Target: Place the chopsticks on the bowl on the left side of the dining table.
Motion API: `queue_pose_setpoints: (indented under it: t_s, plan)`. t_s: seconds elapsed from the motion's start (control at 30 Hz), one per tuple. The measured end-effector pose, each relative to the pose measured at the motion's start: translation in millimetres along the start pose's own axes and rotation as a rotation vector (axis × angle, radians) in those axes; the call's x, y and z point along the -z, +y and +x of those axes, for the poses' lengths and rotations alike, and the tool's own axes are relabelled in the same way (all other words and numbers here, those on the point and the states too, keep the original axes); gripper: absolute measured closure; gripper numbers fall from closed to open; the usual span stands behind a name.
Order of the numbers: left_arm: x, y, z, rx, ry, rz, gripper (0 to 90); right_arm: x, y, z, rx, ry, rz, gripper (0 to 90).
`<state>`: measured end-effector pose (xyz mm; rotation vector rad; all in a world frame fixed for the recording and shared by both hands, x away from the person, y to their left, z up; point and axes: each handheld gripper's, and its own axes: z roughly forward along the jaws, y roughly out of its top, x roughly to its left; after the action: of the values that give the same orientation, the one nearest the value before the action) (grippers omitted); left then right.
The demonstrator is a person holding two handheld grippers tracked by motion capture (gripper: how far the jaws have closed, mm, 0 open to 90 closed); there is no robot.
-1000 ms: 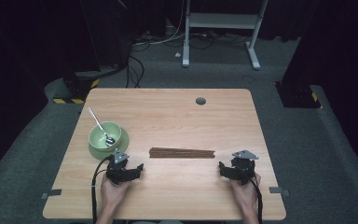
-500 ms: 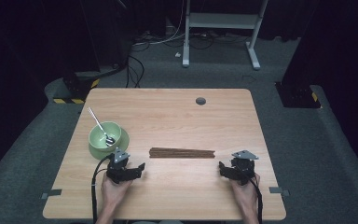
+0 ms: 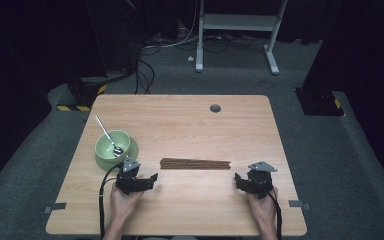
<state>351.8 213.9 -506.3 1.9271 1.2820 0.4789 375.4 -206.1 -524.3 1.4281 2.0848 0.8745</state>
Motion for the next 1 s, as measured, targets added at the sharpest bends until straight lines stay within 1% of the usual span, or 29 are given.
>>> queue_pose_setpoints:
  t_s: [0.17,0.2,0.3,0.47,0.57,0.6,0.67,0.8,0.9,0.97,1.0]
  plan:
    - [-2.6,5.1,-3.1,0.000,-0.028,-0.006,17.7,0.0,0.0,0.0,-0.001,0.000,0.000,24.5]
    - [-2.6,5.1,-3.1,0.000,-0.028,-0.006,17.6,0.1,-0.1,0.2,-0.003,0.000,0.000,24.5]
    - [-4.5,9.0,-5.4,-0.017,-0.033,-0.001,17.3,0.0,0.0,0.0,-0.001,0.000,-0.001,24.5]
    - [-5.7,14.9,-7.3,-0.024,-0.049,-0.006,17.2,0.0,-0.1,0.0,-0.001,0.000,-0.001,24.5]
    - [-8.1,19.8,-8.4,-0.032,-0.059,-0.007,17.2,0.0,0.0,0.0,-0.001,0.000,-0.001,24.5]
    - [-9.3,23.3,-10.0,-0.033,-0.068,-0.004,17.0,0.0,-0.1,0.1,-0.002,0.000,0.000,24.5]
    - [-9.9,24.8,-10.6,-0.037,-0.070,-0.004,17.0,0.0,0.0,0.0,-0.001,0.000,-0.001,24.5]
    - [-13.3,29.7,-12.8,-0.041,-0.088,-0.004,16.9,0.0,0.0,0.0,-0.001,0.001,-0.001,24.5]
    - [-15.2,31.5,-13.3,-0.023,-0.110,-0.008,17.2,0.0,0.0,0.0,-0.001,0.001,-0.001,24.5]
    - [-15.6,33.5,-14.5,-0.020,-0.108,-0.009,17.1,0.0,-0.1,0.0,-0.001,0.001,-0.001,24.6]
    - [-15.1,35.4,-15.4,-0.025,-0.110,-0.011,17.1,0.0,0.0,0.0,-0.001,0.001,-0.001,24.6]
